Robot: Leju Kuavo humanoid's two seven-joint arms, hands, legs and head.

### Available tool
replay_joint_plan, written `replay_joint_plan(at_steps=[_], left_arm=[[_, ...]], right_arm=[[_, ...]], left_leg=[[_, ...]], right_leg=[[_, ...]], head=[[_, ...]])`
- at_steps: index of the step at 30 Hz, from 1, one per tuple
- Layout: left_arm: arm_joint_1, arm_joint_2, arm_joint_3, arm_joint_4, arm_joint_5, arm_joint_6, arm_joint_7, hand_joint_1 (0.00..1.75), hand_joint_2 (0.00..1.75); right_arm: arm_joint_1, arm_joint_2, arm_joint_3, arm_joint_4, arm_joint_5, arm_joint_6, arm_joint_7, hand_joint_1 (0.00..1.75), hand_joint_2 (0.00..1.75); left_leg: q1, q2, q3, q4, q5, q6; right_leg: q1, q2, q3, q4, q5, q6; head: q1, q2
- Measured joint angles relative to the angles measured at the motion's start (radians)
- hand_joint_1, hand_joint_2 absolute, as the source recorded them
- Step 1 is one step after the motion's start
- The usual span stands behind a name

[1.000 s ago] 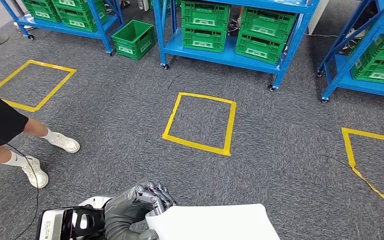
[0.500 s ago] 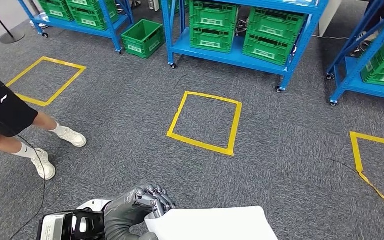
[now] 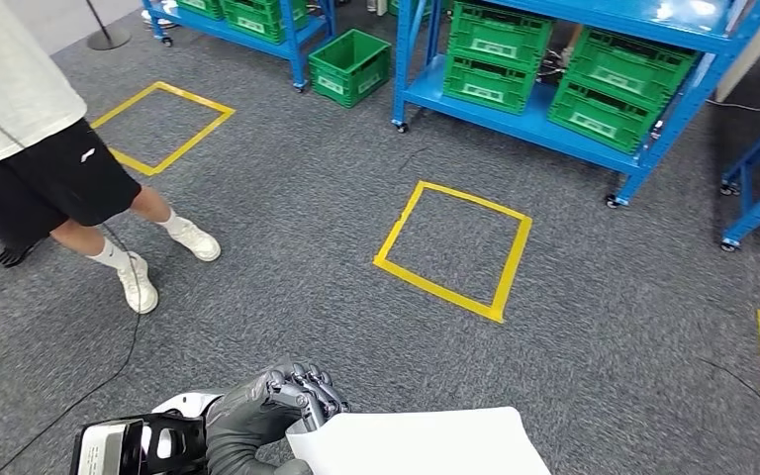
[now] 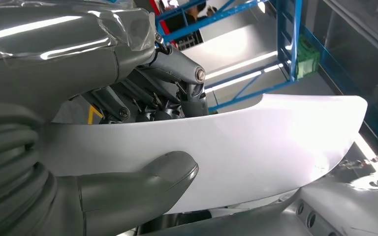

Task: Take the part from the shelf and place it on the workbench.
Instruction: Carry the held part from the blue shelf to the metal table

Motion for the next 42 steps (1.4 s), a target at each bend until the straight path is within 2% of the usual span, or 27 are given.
replay_joint_plan(at_steps=[2,4,6,8,9,10,11,12,14,16,17,19,20,22,23,24,26,27,28,30,32,34,35,37,39,41,42], left_arm=[[0.000,0.000,0.000,0.000,-0.001,0.000,0.000,1.75,1.75],[0.001,0.001,0.000,0.000,-0.001,0.000,0.000,1.75,1.75],[0.001,0.002,0.002,0.000,-0.001,0.000,0.000,1.75,1.75],[0.001,0.002,0.002,0.000,-0.001,0.000,0.000,1.75,1.75],[0.001,0.002,0.002,0.000,-0.001,0.000,0.000,1.75,1.75],[0.001,0.002,0.002,0.000,-0.001,0.000,0.000,1.75,1.75],[0.002,0.002,0.001,0.000,-0.002,0.000,0.000,1.75,1.75],[0.002,0.002,0.001,0.000,-0.002,0.001,0.000,1.75,1.75],[0.001,0.002,0.002,-0.001,-0.004,0.001,0.000,1.75,1.75],[-0.002,0.002,0.004,-0.002,-0.005,0.001,0.001,1.75,1.75],[-0.003,0.002,0.005,-0.004,-0.006,0.001,0.002,1.75,1.75],[-0.004,0.001,0.007,-0.007,-0.007,0.002,0.004,1.75,1.75],[-0.004,0.001,0.008,-0.008,-0.009,0.001,0.005,1.75,1.75],[-0.009,-0.002,0.010,-0.011,-0.011,0.001,0.008,1.75,1.75],[-0.012,-0.005,0.010,-0.011,-0.011,0.001,0.010,1.75,1.75],[-0.014,-0.007,0.010,-0.011,-0.012,0.001,0.013,1.75,1.75],[-0.015,-0.010,0.009,-0.011,-0.012,0.001,0.016,1.75,1.75],[-0.015,-0.010,0.009,-0.011,-0.012,0.001,0.017,1.75,1.75],[-0.015,-0.011,0.009,-0.011,-0.012,0.001,0.018,1.75,1.75],[-0.016,-0.012,0.009,-0.011,-0.012,0.001,0.019,1.75,1.75],[-0.017,-0.014,0.009,-0.011,-0.012,0.001,0.020,1.75,1.75],[-0.018,-0.015,0.009,-0.011,-0.012,0.001,0.021,1.75,1.75],[-0.018,-0.015,0.009,-0.011,-0.012,0.001,0.021,1.75,1.75],[-0.021,-0.014,0.010,-0.012,-0.012,0.001,0.021,1.75,1.75],[-0.024,-0.014,0.010,-0.012,-0.011,0.001,0.021,1.75,1.75],[-0.024,-0.014,0.009,-0.011,-0.011,0.001,0.021,1.75,1.75],[-0.024,-0.014,0.009,-0.011,-0.011,0.001,0.022,1.75,1.75]], right_arm=[[-0.001,0.000,0.000,0.000,0.000,0.000,0.000,0.00,0.00],[-0.002,0.002,0.000,0.000,0.001,0.000,0.000,0.00,0.00],[-0.003,0.003,0.000,0.000,0.001,0.000,0.000,0.00,0.00],[-0.002,0.002,0.000,0.000,0.004,0.000,0.000,0.00,0.00],[0.000,0.002,0.000,0.000,0.005,0.001,0.000,0.00,0.00],[0.001,0.002,0.000,0.000,0.006,0.001,0.000,0.00,0.00],[0.002,0.002,0.000,0.000,0.008,0.001,0.000,0.00,0.00],[0.001,0.002,0.000,0.000,0.009,0.001,0.000,0.00,0.00],[-0.003,0.004,0.000,0.000,0.011,0.002,0.000,0.00,0.00],[-0.006,0.006,0.000,-0.001,0.013,0.002,0.000,0.00,0.00],[-0.007,0.007,0.000,-0.001,0.014,0.003,0.000,0.00,0.00],[-0.010,0.009,0.000,-0.002,0.014,0.004,0.000,0.00,0.00],[-0.011,0.009,0.000,-0.002,0.014,0.005,0.000,0.00,0.00],[-0.013,0.009,0.000,-0.002,0.014,0.005,0.000,0.00,0.00],[-0.013,0.009,0.000,-0.002,0.014,0.005,0.000,0.00,0.00],[-0.011,0.008,0.000,-0.002,0.014,0.005,0.000,0.00,0.00],[-0.008,0.007,0.000,-0.002,0.014,0.005,0.000,0.00,0.00],[-0.007,0.007,0.000,-0.002,0.014,0.005,0.000,0.00,0.00],[-0.007,0.006,0.000,-0.002,0.014,0.005,0.000,0.00,0.00],[-0.008,0.005,0.000,-0.002,0.014,0.005,0.000,0.00,0.00],[-0.009,0.004,0.000,-0.002,0.014,0.005,0.000,0.00,0.00],[-0.010,0.004,-0.001,-0.002,0.013,0.005,0.000,0.00,0.00],[-0.011,0.005,-0.001,-0.002,0.013,0.005,0.000,0.00,0.00],[-0.013,0.007,-0.003,-0.003,0.013,0.005,0.000,0.00,0.00],[-0.011,0.007,-0.004,-0.003,0.013,0.005,0.000,0.00,0.00],[-0.007,0.007,-0.005,-0.003,0.013,0.005,0.000,0.00,0.00],[-0.007,0.007,-0.005,-0.003,0.013,0.005,0.000,0.00,0.00]], left_leg=[[-0.002,-0.015,-0.011,0.007,0.001,-0.011],[0.000,-0.026,-0.019,0.010,0.005,-0.021],[0.001,0.002,-0.037,0.043,-0.017,-0.032],[0.005,0.056,-0.088,0.156,-0.083,-0.045],[0.009,0.072,-0.121,0.228,-0.116,-0.050],[0.012,0.081,-0.147,0.284,-0.136,-0.053],[0.014,0.085,-0.156,0.306,-0.138,-0.054],[0.016,0.088,-0.143,0.286,-0.122,-0.054],[0.013,0.116,-0.063,0.146,-0.064,-0.043],[0.004,0.147,-0.001,0.032,-0.032,-0.029],[-0.001,0.153,0.006,0.014,-0.030,-0.024],[-0.003,0.132,0.005,0.007,-0.024,-0.015],[-0.001,0.121,0.008,-0.002,-0.018,-0.011],[0.005,0.100,0.016,-0.020,-0.004,-0.002],[0.007,0.089,0.015,-0.023,-0.001,0.001],[0.007,0.077,0.014,-0.023,0.001,0.003],[0.007,0.049,0.012,-0.022,0.002,0.004],[0.008,0.035,0.011,-0.021,0.003,0.003],[0.008,0.021,0.012,-0.019,0.003,0.002],[0.008,-0.004,0.009,-0.010,0.000,-0.004],[0.006,-0.025,0.002,-0.001,-0.003,-0.015],[0.008,-0.042,-0.006,0.000,-0.002,-0.028],[0.010,-0.041,-0.009,0.003,-0.003,-0.033],[0.010,0.003,-0.031,0.050,-0.032,-0.043],[0.014,0.063,-0.091,0.175,-0.096,-0.054],[0.020,0.083,-0.154,0.294,-0.138,-0.060],[0.021,0.086,-0.160,0.302,-0.130,-0.061]], right_leg=[[0.004,0.011,0.014,-0.033,0.009,-0.012],[0.003,-0.004,0.014,-0.035,0.015,-0.025],[-0.002,-0.021,0.014,-0.038,0.020,-0.037],[-0.001,-0.040,0.014,-0.039,0.021,-0.044],[0.001,-0.051,0.013,-0.039,0.020,-0.045],[0.002,-0.063,0.012,-0.039,0.020,-0.045],[0.003,-0.075,0.011,-0.039,0.020,-0.045],[0.004,-0.086,0.011,-0.038,0.020,-0.044],[0.006,-0.106,0.012,-0.039,0.019,-0.044],[0.012,-0.123,0.013,-0.039,0.018,-0.040],[0.014,-0.132,0.013,-0.039,0.017,-0.037],[0.015,-0.146,0.015,-0.042,0.017,-0.027],[0.014,-0.137,0.014,-0.041,0.015,-0.023],[0.011,-0.086,-0.009,0.008,-0.012,-0.022],[0.009,-0.059,-0.036,0.064,-0.038,-0.026],[0.009,-0.045,-0.072,0.138,-0.069,-0.030],[0.008,-0.038,-0.128,0.249,-0.102,-0.025],[0.006,-0.036,-0.131,0.251,-0.095,-0.017],[0.003,-0.034,-0.111,0.207,-0.072,-0.005],[-0.004,-0.003,-0.042,0.058,-0.013,0.011],[-0.006,0.023,0.000,-0.030,0.018,0.003],[-0.003,0.013,0.005,-0.038,0.024,-0.016],[-0.003,0.004,0.006,-0.039,0.026,-0.022],[-0.007,-0.016,0.010,-0.043,0.027,-0.036],[-0.004,-0.038,0.012,-0.043,0.024,-0.047],[0.000,-0.063,0.013,-0.043,0.021,-0.049],[0.001,-0.075,0.014,-0.043,0.020,-0.050]], head=[[-0.001,0.000],[-0.001,0.000],[-0.004,0.000],[-0.009,0.000],[-0.011,0.000],[-0.011,0.000],[-0.011,0.000],[-0.011,0.000],[-0.011,0.000],[-0.010,0.000],[-0.010,0.000],[-0.010,0.000],[-0.009,0.000],[-0.005,0.000],[-0.002,0.000],[-0.001,0.000],[0.001,0.000],[0.001,0.000],[0.001,0.000],[0.001,0.000],[0.000,0.000],[0.000,0.000],[0.000,0.000],[-0.004,0.000],[-0.009,0.000],[-0.009,0.000],[-0.009,0.000]])
